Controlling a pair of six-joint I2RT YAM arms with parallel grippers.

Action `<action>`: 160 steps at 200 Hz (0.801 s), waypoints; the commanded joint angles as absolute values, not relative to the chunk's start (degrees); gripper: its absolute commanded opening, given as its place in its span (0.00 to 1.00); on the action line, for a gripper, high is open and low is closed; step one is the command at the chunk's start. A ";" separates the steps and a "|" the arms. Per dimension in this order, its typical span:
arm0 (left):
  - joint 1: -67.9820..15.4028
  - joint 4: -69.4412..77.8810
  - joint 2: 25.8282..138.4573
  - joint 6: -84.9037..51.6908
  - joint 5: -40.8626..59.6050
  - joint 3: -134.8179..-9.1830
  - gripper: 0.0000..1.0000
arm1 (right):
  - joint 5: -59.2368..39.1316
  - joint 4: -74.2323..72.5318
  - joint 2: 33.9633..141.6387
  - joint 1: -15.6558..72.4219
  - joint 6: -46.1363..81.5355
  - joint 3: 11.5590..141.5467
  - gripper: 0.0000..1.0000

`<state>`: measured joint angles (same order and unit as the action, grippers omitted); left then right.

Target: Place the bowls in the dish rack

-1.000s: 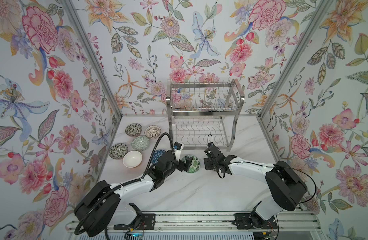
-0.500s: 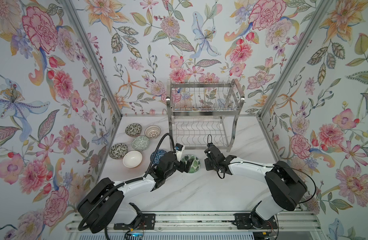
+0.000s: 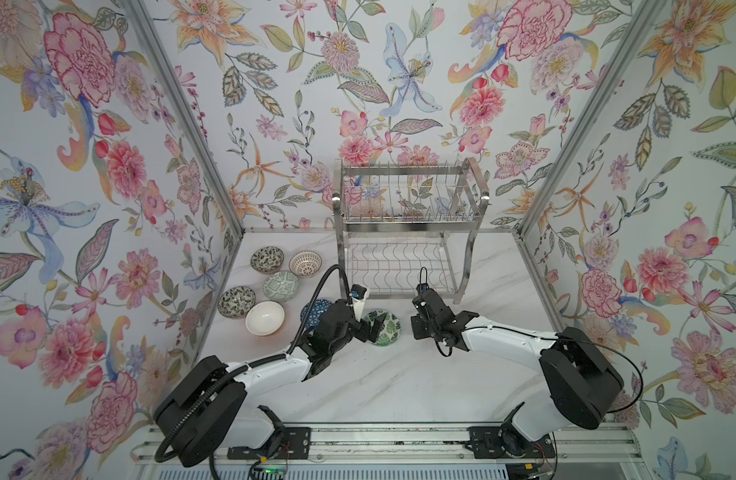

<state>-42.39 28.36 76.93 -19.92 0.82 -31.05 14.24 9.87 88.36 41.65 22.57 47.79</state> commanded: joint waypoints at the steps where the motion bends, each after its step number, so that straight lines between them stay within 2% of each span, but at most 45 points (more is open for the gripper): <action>1: -42.87 28.93 74.75 -18.32 -2.26 -31.62 0.99 | 12.49 10.52 85.06 41.50 22.68 47.09 0.02; 75: -42.81 31.92 71.48 -18.46 -9.27 -29.45 0.99 | 6.24 7.71 76.68 40.58 22.20 47.56 0.00; 117: -42.16 29.01 71.11 -17.15 -9.65 -30.48 0.99 | -3.02 -7.79 73.43 38.73 23.26 44.70 0.00; 160: -40.51 22.60 71.02 -19.16 -11.11 -32.78 0.99 | -8.93 -26.04 75.94 37.51 25.76 42.41 0.00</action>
<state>-41.82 26.98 72.10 -18.46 -9.52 -30.63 -3.77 -8.93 74.81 38.09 24.10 43.53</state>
